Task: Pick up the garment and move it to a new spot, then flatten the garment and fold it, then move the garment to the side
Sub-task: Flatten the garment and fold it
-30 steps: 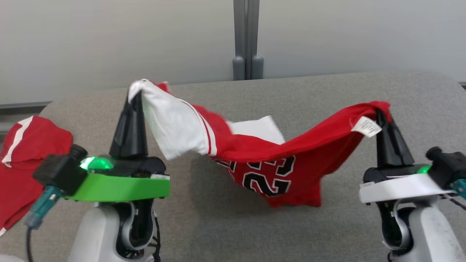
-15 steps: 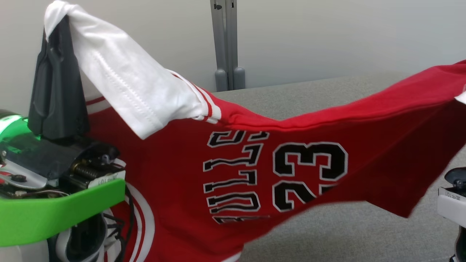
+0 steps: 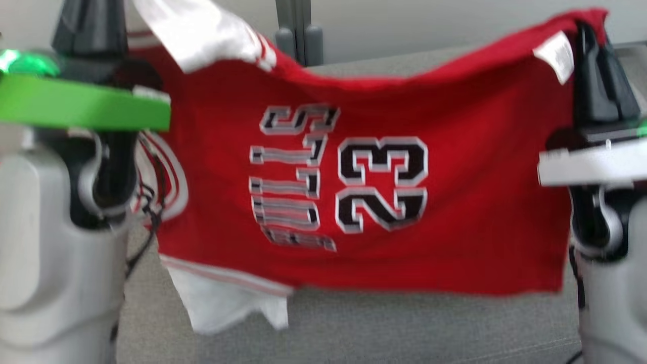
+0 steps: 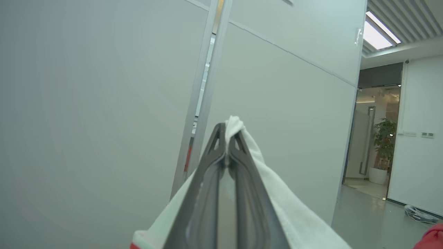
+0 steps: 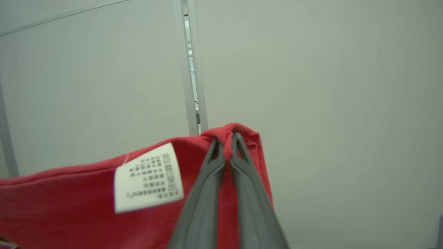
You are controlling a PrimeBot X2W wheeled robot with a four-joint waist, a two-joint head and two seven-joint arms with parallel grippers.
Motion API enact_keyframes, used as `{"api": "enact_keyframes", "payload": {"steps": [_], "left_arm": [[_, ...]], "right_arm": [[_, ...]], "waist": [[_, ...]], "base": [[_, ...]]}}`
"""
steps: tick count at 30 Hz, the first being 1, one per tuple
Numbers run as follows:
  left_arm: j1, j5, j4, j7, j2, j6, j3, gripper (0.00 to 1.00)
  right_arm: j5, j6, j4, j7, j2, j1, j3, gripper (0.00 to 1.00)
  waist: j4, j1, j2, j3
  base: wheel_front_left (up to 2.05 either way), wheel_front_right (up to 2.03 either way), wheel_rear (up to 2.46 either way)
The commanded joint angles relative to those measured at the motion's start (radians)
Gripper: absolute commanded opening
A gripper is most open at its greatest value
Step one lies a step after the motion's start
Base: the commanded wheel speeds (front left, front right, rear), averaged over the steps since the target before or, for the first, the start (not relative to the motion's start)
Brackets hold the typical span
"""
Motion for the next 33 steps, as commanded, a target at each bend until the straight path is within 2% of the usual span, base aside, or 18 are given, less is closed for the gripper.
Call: {"api": "enact_keyframes", "payload": {"steps": [1, 4, 8, 13, 16, 23, 27, 33], "left_arm": [[-0.111, 0.042, 0.067, -0.018, 0.023, -0.008, 0.008, 0.0], [-0.333, 0.119, 0.256, -0.07, 0.044, -0.022, -0.005, 0.0], [-0.599, 0.172, 0.449, -0.191, 0.03, -0.025, 0.001, 0.0], [-0.759, 0.21, 0.571, -0.286, 0.01, -0.056, -0.016, 0.0], [-0.743, 0.18, 0.627, -0.307, -0.036, -0.061, 0.006, 0.0], [-0.604, 0.167, 0.686, -0.317, -0.082, -0.098, 0.024, 0.0], [-0.524, 0.158, 0.663, -0.316, -0.097, -0.107, 0.068, 0.0], [-0.426, 0.157, 0.655, -0.316, -0.106, -0.119, 0.098, 0.0]], "right_arm": [[-0.007, -0.001, 0.079, -0.019, -0.004, -0.122, 0.002, 0.0], [-0.061, -0.001, 0.298, -0.072, -0.012, -0.391, 0.001, 0.0], [-0.162, -0.001, 0.555, -0.159, -0.004, -0.697, -0.013, 0.0], [-0.284, -0.002, 0.785, -0.232, 0.0, -0.908, 0.011, 0.0], [-0.326, -0.001, 0.911, -0.272, 0.01, -0.956, -0.029, 0.0], [-0.396, -0.001, 1.137, -0.317, 0.016, -0.949, -0.086, 0.0], [-0.398, -0.001, 1.149, -0.32, 0.019, -0.924, -0.088, 0.0], [-0.343, -0.001, 1.139, -0.319, 0.021, -0.869, -0.067, 0.0]], "waist": [[-0.022, -0.0001, 0.0, 0.191], [-0.022, -0.0001, 0.0, 0.292], [-0.005, -0.0001, 0.0, 0.411], [0.025, -0.0001, 0.0, 0.537], [0.054, -0.0001, 0.0, 0.61], [0.084, -0.0001, 0.0, 0.689], [0.084, -0.0001, 0.0, 0.681], [0.072, -0.0001, 0.0, 0.628]], "base": [[0.0, 0.0, 0.0], [0.0, 0.0, 0.0], [0.0, 0.0, 0.0], [0.0, 0.0, 0.0], [0.0, 0.0, 0.0], [0.0, 0.0, 0.0], [0.0, 0.0, 0.0], [0.0, 0.0, 0.0]]}}
